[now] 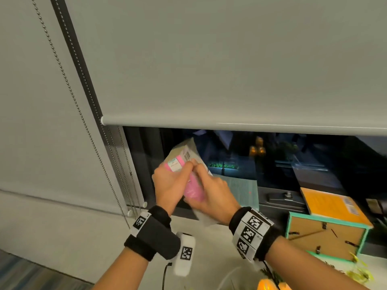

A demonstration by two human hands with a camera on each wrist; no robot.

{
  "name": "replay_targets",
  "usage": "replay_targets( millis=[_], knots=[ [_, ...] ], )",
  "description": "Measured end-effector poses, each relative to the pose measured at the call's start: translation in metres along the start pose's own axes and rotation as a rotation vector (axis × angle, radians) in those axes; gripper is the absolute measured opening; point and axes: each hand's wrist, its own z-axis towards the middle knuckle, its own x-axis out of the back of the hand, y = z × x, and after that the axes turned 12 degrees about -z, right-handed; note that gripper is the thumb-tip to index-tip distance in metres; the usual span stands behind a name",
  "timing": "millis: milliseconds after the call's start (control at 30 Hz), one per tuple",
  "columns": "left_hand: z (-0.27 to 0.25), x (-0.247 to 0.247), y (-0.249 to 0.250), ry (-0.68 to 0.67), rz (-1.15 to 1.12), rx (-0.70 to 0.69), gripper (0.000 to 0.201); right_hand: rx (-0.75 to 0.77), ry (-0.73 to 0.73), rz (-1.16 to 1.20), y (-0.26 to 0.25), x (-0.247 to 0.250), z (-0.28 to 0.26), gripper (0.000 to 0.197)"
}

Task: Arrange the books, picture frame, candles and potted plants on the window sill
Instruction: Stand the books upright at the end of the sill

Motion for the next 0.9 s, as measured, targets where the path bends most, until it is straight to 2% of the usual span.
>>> replay_targets(
  millis=[100, 167, 300, 600, 733, 833, 900],
  knots=[
    [0.022, 0.012, -0.010, -0.024, 0.211, -0.207, 0.032, 0.034, -0.153, 0.036, 0.016, -0.003, 0.009, 0.076],
    [0.032, 0.019, -0.018, -0.013, 0.245, -0.263, 0.028, 0.052, -0.212, 0.013, 0.024, -0.007, 0.016, 0.073],
    [0.044, 0.021, -0.029, -0.040, 0.223, -0.335, 0.033, 0.012, -0.254, -0.024, 0.023, -0.023, 0.035, 0.081],
    [0.076, 0.011, -0.078, -0.070, 0.154, -0.273, 0.045, -0.034, -0.151, 0.057, 0.017, -0.025, 0.088, 0.096],
    [0.084, 0.003, -0.097, -0.079, 0.132, -0.244, 0.042, -0.033, -0.197, 0.022, 0.028, -0.038, 0.098, 0.091],
    [0.090, 0.000, -0.098, -0.134, 0.152, -0.230, 0.037, -0.067, -0.144, 0.029, 0.036, -0.042, 0.100, 0.085],
    [0.092, 0.002, -0.099, -0.197, 0.186, -0.194, 0.042, -0.074, -0.117, 0.006, 0.040, -0.044, 0.103, 0.083]
  ],
)
